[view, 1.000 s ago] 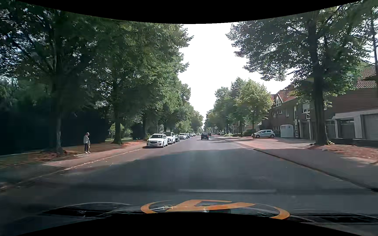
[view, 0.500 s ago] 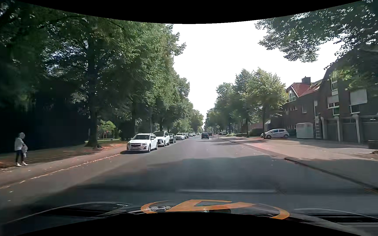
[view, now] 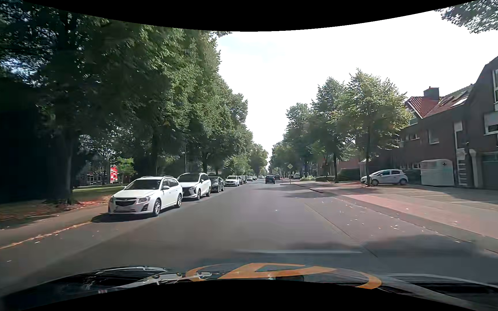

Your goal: Follow the waypoints while adhering to traffic rules and regulations

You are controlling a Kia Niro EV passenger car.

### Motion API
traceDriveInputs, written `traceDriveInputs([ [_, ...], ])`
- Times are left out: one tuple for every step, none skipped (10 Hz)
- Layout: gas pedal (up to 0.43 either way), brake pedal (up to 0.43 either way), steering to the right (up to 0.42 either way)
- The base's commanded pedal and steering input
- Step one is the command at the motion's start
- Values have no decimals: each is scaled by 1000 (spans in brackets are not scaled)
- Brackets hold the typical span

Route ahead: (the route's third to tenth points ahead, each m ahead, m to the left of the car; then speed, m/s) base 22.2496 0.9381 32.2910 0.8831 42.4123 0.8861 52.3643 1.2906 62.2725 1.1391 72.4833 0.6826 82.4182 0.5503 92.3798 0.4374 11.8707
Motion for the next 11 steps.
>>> traceDriveInputs([
  [87,0,1],
  [87,0,1],
  [87,0,1],
  [87,0,1],
  [87,0,1],
  [87,0,1],
  [79,0,0],
  [79,0,0],
  [79,0,0],
  [79,0,0],
  [79,0,0],
])
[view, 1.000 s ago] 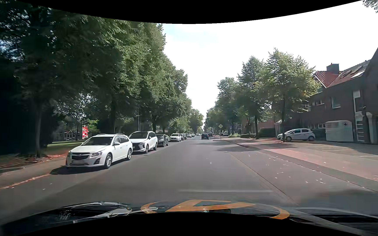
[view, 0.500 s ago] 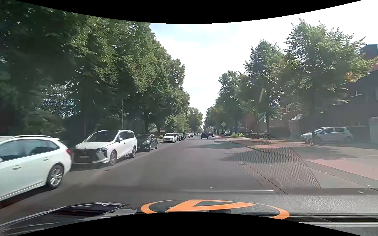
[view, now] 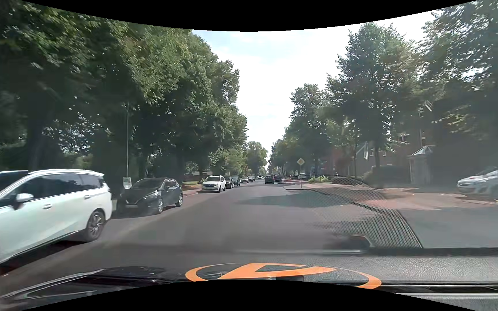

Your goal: Follow the waypoints while adhering to traffic rules and regulations

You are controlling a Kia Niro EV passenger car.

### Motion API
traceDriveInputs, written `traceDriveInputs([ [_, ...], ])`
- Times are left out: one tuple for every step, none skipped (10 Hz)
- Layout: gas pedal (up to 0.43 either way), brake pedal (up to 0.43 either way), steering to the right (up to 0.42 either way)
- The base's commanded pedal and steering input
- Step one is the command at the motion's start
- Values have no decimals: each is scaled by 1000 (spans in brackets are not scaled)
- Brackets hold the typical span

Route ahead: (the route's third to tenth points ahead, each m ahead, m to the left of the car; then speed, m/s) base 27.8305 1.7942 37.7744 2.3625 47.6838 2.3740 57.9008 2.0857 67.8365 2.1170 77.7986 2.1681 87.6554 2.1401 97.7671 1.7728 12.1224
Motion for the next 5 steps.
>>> traceDriveInputs([
  [79,0,0],
  [79,0,0],
  [79,0,0],
  [79,0,0],
  [79,0,0],
])
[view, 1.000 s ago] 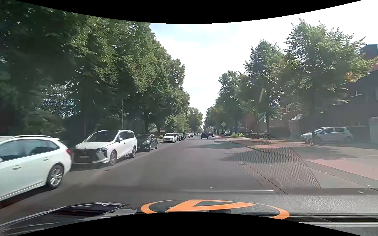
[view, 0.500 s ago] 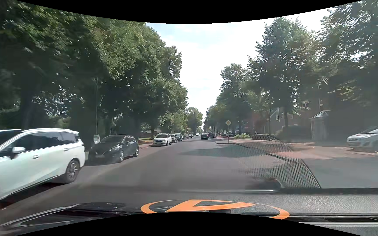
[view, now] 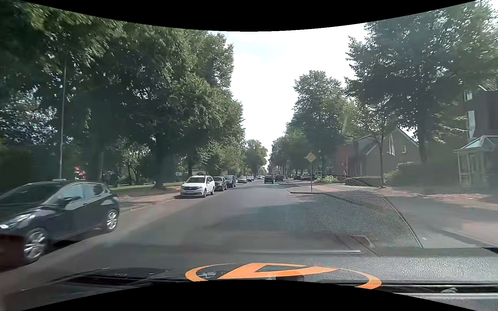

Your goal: Follow the waypoints while adhering to traffic rules and regulations

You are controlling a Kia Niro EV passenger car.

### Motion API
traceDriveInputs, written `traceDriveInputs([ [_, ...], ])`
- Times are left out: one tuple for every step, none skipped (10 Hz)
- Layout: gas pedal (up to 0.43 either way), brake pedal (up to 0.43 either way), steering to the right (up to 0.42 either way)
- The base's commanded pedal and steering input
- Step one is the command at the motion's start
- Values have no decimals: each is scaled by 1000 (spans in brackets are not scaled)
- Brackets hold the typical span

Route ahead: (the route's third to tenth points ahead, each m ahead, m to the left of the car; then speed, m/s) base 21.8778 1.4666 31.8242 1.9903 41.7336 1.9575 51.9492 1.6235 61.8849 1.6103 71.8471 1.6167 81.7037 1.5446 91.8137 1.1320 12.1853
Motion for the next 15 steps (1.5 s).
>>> traceDriveInputs([
  [79,0,0],
  [79,0,1],
  [79,0,1],
  [79,0,1],
  [79,0,1],
  [79,0,1],
  [79,0,1],
  [79,0,1],
  [79,0,1],
  [79,0,1],
  [79,0,1],
  [79,0,1],
  [79,0,1],
  [79,0,1],
  [79,0,1],
])
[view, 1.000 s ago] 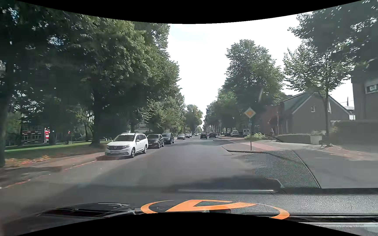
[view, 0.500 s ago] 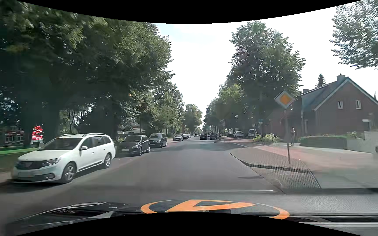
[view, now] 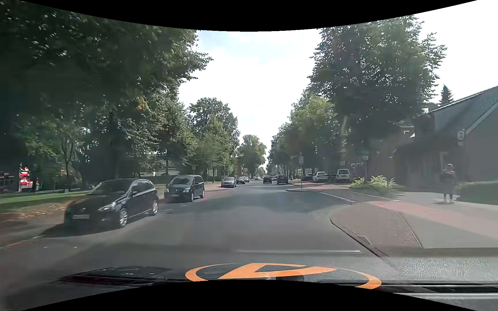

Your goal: Follow the waypoints while adhering to traffic rules and regulations

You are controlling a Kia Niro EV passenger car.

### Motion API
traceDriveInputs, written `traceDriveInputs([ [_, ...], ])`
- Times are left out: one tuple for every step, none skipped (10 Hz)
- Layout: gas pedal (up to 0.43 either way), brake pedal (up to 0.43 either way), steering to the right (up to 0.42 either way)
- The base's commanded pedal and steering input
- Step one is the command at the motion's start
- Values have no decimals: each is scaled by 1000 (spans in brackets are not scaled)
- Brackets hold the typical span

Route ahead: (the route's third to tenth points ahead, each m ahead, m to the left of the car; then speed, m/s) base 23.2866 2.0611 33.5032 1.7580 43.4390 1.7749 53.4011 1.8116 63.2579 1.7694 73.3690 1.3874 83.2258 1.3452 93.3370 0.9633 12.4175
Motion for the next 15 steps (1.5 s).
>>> traceDriveInputs([
  [79,0,0],
  [79,0,0],
  [79,0,0],
  [79,0,0],
  [79,0,0],
  [79,0,0],
  [79,0,0],
  [79,0,0],
  [67,0,0],
  [67,0,-1],
  [67,0,-2],
  [59,0,-2],
  [59,0,-2],
  [59,0,-2],
  [59,0,-2],
])
